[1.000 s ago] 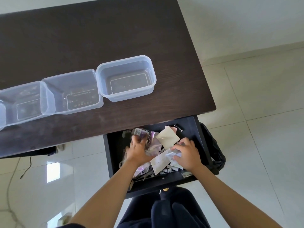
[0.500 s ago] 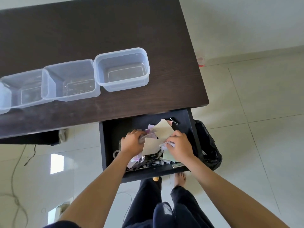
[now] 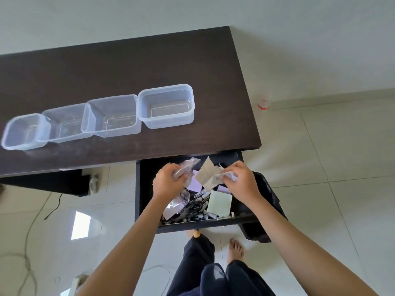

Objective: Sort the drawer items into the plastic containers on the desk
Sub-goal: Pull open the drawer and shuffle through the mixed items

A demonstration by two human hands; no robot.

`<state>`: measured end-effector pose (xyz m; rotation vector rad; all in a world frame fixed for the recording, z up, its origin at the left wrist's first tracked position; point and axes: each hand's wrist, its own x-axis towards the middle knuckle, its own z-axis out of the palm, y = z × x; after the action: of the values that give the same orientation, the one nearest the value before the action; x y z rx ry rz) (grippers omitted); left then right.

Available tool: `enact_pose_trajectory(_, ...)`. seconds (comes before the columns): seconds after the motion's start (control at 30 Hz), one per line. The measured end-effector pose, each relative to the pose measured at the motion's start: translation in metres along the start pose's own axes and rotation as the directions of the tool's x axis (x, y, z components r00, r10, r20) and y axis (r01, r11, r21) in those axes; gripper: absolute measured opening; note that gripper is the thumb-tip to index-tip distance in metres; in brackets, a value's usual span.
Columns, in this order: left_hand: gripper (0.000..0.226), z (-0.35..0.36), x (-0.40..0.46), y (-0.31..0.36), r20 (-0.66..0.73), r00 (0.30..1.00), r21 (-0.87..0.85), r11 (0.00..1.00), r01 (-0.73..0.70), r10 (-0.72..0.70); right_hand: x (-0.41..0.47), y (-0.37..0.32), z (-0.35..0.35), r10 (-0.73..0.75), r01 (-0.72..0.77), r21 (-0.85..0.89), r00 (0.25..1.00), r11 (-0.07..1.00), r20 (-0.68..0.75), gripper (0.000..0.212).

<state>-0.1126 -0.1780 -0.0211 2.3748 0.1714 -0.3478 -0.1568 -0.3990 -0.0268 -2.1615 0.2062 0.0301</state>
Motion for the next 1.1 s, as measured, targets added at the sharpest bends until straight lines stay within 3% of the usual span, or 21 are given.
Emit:
enact_pose_trajectory(0.13, 0.013, 0.008, -0.015, 0.030, -0.018, 1.000, -0.030, 0.999, -0.026, 0.025, -0.008, 0.008, -0.031, -0.004, 0.001, -0.033, 0.998, 0.999, -0.064, 0.009)
enact_pose_trajectory(0.3, 0.014, 0.041, -0.038, 0.084, -0.004, 0.999, -0.056, 0.997, -0.051, 0.051, -0.026, 0.034, -0.078, 0.113, -0.119, -0.030, 0.982, 0.992, -0.148, 0.033)
enact_pose_trajectory(0.43, 0.024, 0.084, -0.057, 0.122, 0.084, 0.994, -0.144, 0.988, -0.053, 0.066, -0.051, 0.045, -0.126, 0.151, -0.159, -0.016, 0.961, 0.987, -0.232, 0.049)
enact_pose_trajectory(0.6, 0.031, 0.141, -0.070, 0.171, 0.122, 0.981, -0.104, 0.985, -0.137, 0.150, -0.077, 0.079, -0.176, 0.282, -0.291, 0.019, 0.910, 0.957, -0.303, 0.036)
enact_pose_trajectory(0.87, 0.020, 0.219, -0.079, 0.208, 0.234, 0.969, -0.184, 0.982, -0.038, 0.082, -0.099, 0.156, -0.193, 0.532, -0.540, 0.080, 0.776, 0.838, -0.338, 0.018)
enact_pose_trajectory(1.1, 0.020, 0.290, -0.063, 0.188, 0.286, 0.958, -0.097, 0.995, 0.034, -0.005, -0.094, 0.224, -0.163, 0.673, -0.677, 0.108, 0.675, 0.728, -0.304, 0.031)
